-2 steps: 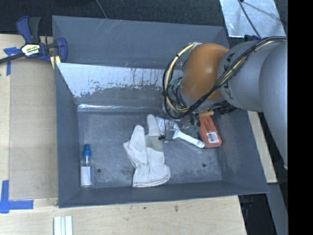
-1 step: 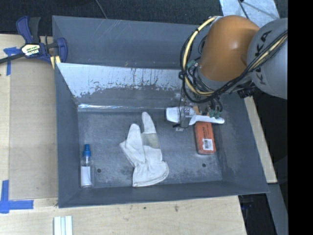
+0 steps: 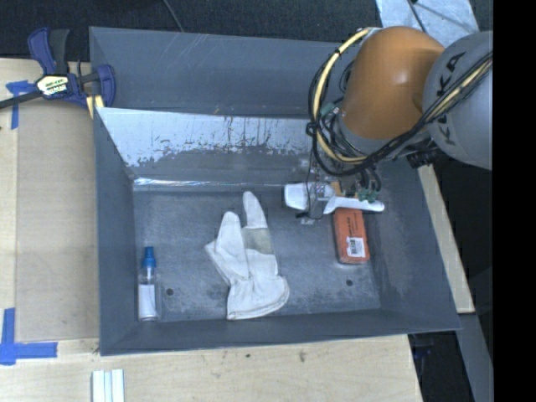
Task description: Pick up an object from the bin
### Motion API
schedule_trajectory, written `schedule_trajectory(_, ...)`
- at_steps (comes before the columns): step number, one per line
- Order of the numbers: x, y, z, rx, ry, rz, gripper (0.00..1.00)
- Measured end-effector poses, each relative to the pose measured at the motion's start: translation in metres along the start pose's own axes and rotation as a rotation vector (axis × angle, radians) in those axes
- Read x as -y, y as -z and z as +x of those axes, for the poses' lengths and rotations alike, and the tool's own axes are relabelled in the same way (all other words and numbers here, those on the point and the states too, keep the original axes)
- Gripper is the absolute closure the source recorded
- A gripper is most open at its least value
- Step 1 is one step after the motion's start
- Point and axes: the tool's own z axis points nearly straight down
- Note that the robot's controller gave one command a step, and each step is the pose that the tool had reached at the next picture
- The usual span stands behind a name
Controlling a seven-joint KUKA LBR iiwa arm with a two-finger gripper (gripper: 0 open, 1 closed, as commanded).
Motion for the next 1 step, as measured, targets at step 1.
schedule_trajectory(1, 0.0065, 0.0456, 0.0115, -0.007, 0.004, -0.001, 1.00)
